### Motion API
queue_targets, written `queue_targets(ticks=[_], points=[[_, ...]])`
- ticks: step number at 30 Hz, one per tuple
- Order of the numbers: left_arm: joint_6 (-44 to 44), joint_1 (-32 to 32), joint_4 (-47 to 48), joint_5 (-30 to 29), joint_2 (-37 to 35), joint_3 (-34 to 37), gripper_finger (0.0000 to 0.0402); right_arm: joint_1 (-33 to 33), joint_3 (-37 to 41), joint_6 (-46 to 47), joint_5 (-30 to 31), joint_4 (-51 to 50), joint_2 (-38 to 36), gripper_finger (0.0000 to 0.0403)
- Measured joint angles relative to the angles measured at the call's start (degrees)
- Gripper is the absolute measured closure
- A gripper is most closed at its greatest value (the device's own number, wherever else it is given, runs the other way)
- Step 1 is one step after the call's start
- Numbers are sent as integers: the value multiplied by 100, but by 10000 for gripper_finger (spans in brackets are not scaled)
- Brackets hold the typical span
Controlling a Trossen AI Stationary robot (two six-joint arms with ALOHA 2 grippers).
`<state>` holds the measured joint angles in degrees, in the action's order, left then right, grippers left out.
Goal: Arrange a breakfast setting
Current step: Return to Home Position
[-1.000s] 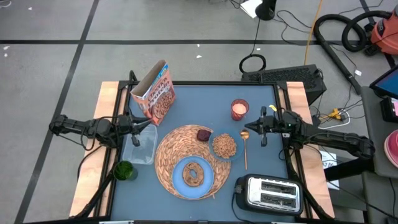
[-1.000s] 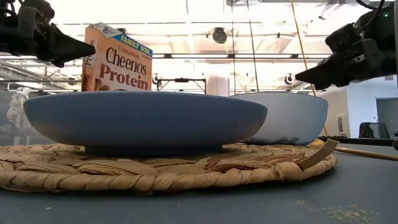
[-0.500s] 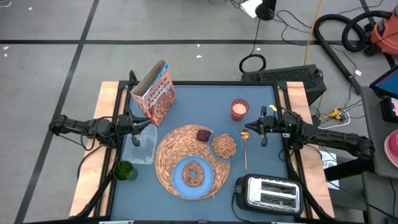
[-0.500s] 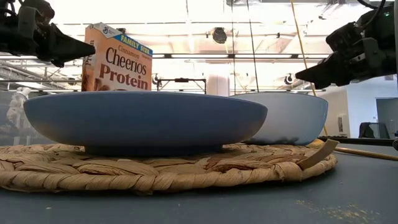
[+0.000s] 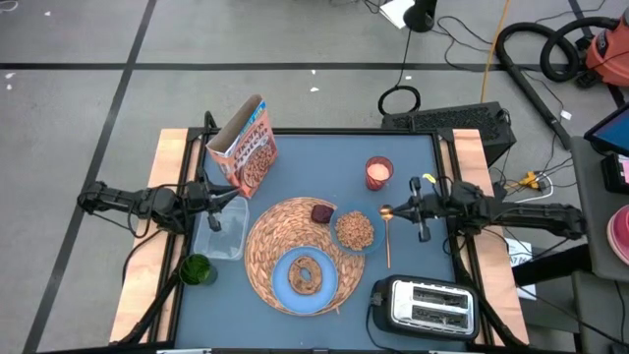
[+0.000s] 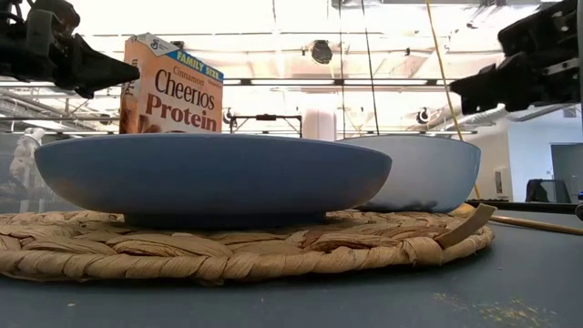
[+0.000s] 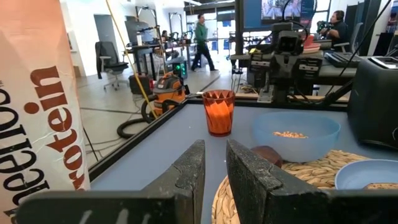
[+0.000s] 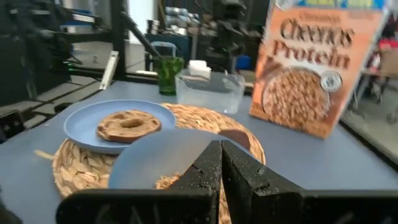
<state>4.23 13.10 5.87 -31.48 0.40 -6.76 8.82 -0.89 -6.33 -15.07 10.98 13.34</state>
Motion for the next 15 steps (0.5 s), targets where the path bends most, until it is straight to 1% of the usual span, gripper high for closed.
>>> queue_targets(ticks=[3, 7, 12, 15], points=[[0, 0, 0, 1, 0, 0, 330, -162, 2, -254, 6, -380, -345, 397], [0, 0, 0, 2, 0, 0, 330, -226, 2, -140, 52, -721, -702, 396], [0, -1, 0, 2, 0, 0, 330, -226, 2, -161, 604, -819, -861, 397], [0, 0, 0, 2, 0, 0, 330, -226, 2, -27, 793, -868, -983, 397]])
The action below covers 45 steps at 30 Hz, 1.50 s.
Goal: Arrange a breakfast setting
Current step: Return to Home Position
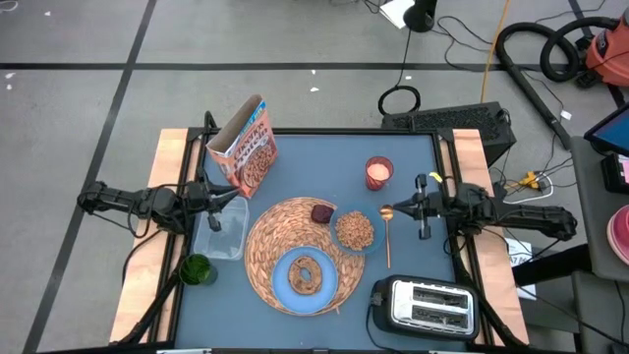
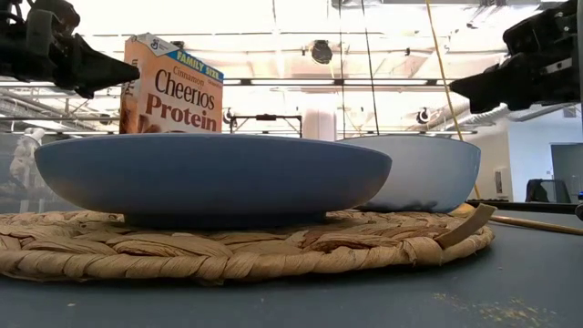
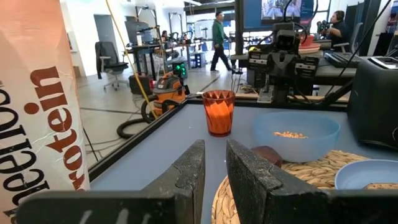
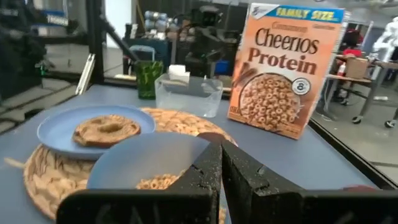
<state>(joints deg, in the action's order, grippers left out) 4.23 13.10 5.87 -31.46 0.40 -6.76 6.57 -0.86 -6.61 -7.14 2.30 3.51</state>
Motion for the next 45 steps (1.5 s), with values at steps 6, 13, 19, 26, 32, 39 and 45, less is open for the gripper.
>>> queue_targets(ticks=[6, 13, 19, 26, 32, 39, 45], points=[[0, 0, 0, 1, 0, -2, 330, 0, 2, 4, 380, -64, -350, 396], [0, 0, 1, 4, 2, -4, 330, 1, 2, 279, 440, -102, -343, 397], [0, -1, 0, 2, 2, -4, 330, 2, 2, 288, 414, 5, -328, 397], [0, 0, 0, 2, 2, -4, 330, 2, 2, 290, 414, 51, -326, 397], [0, -2, 0, 2, 2, -4, 330, 2, 2, 290, 412, 82, -323, 397], [0, 0, 0, 1, 2, -4, 330, 2, 2, 290, 412, 83, -305, 397], [0, -1, 0, 0, 2, -4, 330, 2, 2, 290, 412, 86, -304, 397]])
